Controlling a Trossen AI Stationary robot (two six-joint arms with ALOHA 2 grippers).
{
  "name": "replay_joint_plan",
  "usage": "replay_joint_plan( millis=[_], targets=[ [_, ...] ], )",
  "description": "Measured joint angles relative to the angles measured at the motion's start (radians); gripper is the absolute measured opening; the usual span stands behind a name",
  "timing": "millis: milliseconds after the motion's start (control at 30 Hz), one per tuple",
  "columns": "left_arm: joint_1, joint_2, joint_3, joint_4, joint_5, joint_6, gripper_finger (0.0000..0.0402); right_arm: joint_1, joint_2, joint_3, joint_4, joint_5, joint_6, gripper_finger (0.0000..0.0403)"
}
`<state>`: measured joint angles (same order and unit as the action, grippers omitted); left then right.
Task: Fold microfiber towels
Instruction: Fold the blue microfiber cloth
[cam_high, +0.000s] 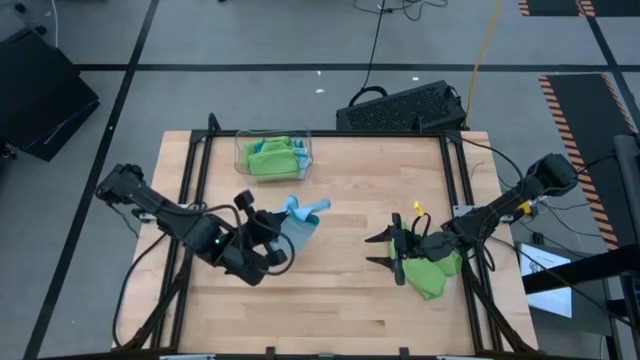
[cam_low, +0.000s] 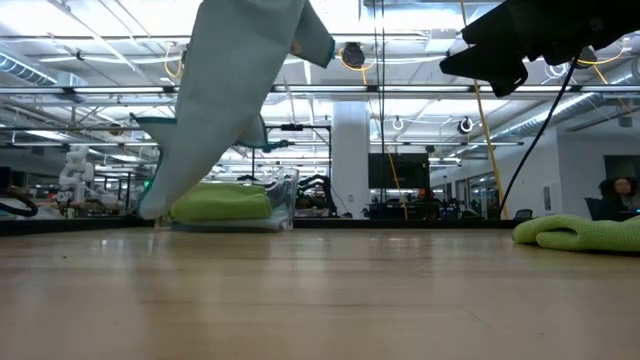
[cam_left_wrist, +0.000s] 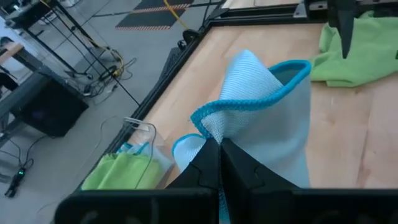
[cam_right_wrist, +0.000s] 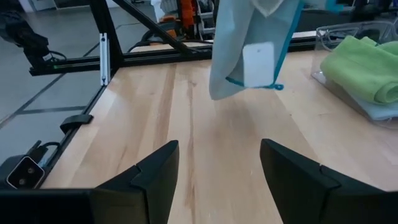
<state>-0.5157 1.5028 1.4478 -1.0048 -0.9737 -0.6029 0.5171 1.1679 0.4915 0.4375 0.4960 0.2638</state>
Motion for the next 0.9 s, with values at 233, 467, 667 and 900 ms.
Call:
replay_joint_plan(
  millis=[233,467,667,900],
  targets=[
    [-0.032,0.0,-0.087,0.206,-0.074,0.13,0.0006,-0.058,0.001,0.0,0.141,0.007,-0.118,0.0217],
    [-0.056,0.0,-0.213,0.508,-0.074,0.339,0.0006,-0.163,0.0,0.0,0.212,0.007,-0.145,0.0217],
    [-0.056,0.001,-0.295,0.699,-0.046,0.495,0.0008,-0.212,0.0,0.001,0.246,0.002,-0.174,0.0217],
    [-0.051,0.001,-0.299,0.776,0.032,0.567,0.0019,-0.225,0.081,0.001,0.291,-0.022,-0.144,0.0217]
  ],
)
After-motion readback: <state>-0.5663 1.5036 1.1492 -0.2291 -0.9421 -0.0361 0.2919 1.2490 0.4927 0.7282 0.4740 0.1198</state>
